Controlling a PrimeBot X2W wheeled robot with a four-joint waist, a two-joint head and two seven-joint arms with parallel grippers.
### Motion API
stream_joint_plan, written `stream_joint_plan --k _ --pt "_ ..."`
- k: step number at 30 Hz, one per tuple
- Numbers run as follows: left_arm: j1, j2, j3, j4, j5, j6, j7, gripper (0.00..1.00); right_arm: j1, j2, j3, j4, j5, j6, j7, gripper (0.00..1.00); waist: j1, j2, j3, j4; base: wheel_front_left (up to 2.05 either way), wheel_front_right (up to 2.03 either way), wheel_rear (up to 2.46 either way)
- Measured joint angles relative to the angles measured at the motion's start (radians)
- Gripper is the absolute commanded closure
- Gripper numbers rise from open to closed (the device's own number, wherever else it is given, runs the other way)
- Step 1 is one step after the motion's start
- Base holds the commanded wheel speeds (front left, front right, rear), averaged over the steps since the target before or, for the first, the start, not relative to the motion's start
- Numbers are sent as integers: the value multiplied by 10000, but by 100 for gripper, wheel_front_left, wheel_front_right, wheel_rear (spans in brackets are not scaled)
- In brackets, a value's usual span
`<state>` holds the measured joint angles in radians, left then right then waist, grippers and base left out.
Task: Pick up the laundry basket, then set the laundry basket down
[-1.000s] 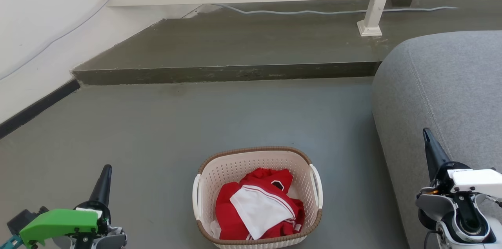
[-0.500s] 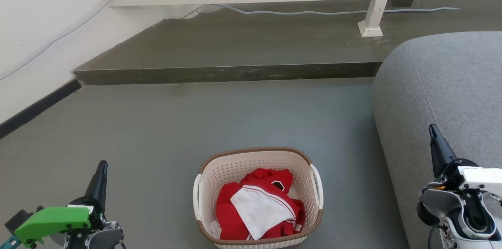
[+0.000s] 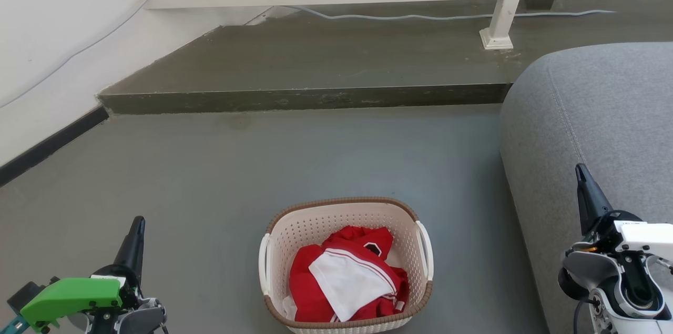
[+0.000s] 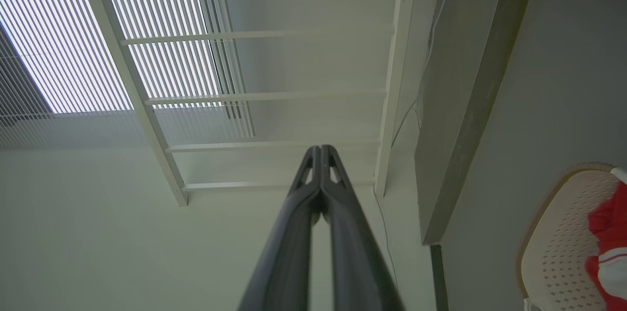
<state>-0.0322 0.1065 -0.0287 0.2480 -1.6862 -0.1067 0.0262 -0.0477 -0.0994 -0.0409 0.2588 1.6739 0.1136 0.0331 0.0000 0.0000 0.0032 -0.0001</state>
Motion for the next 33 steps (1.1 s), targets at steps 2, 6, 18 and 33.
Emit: stream_joint_plan --k 2,6,18,33 --pt "-1 0 0 10 0 0 0 100 -43 2 -4 6 0 0 2 100 0 0 -1 0 0 0 0" --pt "-4 0 2 21 0 -15 0 100 -51 4 -12 21 -2 2 2 100 0 0 -2 0 0 0 0" --pt "-116 -2 10 61 0 -77 0 100 -52 12 -23 67 -2 4 31 100 0 0 -4 0 0 0 0" --pt "-131 -4 31 132 0 -86 8 100 -56 15 -48 96 -2 6 31 100 0 0 -7 0 0 0 0"
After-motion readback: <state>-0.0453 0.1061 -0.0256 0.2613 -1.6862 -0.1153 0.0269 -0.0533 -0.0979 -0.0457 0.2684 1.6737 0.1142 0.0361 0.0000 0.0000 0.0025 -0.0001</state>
